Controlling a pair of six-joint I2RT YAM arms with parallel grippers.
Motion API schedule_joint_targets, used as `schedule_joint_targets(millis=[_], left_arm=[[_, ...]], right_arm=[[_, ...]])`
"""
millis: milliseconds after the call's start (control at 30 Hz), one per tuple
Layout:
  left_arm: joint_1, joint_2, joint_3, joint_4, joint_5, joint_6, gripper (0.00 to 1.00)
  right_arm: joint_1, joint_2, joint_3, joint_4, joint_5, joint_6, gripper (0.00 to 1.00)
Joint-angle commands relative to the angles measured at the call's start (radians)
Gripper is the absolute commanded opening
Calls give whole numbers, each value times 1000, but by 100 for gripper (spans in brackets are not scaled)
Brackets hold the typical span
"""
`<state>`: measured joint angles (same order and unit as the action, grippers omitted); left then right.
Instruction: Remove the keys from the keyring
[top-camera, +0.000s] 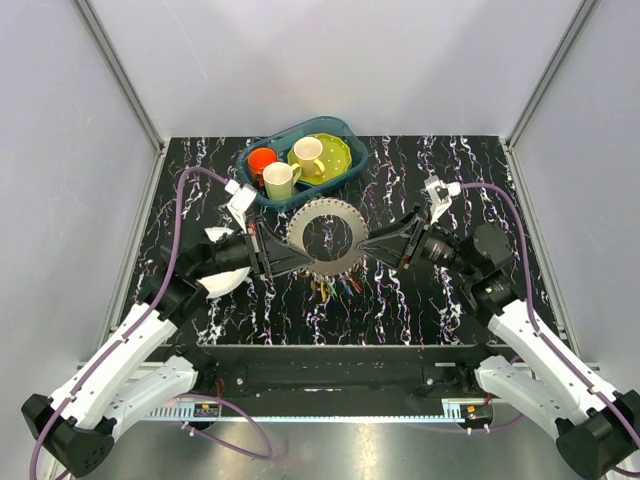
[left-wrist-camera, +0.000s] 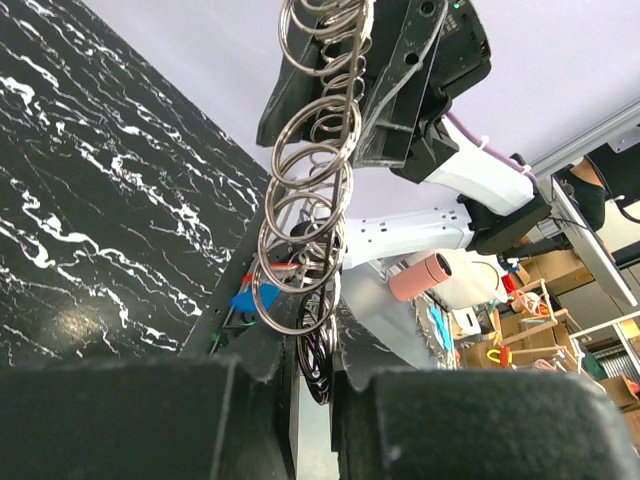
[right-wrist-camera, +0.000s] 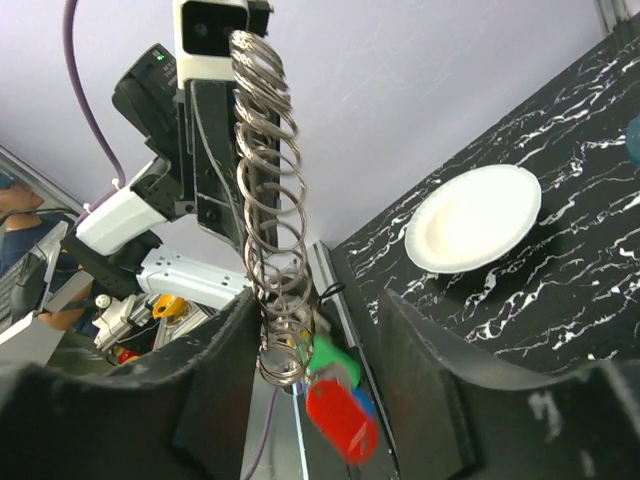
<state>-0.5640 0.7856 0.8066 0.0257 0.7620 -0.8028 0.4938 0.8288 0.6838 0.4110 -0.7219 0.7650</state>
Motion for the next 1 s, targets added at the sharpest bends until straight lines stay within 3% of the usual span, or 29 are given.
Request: schedule_joint_targets(millis=[0,267,500,967], left_arm=[[-2,-25,6,166,-26,-53,0],[-2,-19,74,22,-105,28,0],[-2,-29,101,6,-173,22,0],[-2,-43,80,46,-210,-18,0]], right_arm=[[0,-37,3,-80,52,-52,59],[2,-172,-32,-186,102,-222,59],[22,-223,-125,-55,167,-329,59],[253,-51,-138,68,340,-596,57]])
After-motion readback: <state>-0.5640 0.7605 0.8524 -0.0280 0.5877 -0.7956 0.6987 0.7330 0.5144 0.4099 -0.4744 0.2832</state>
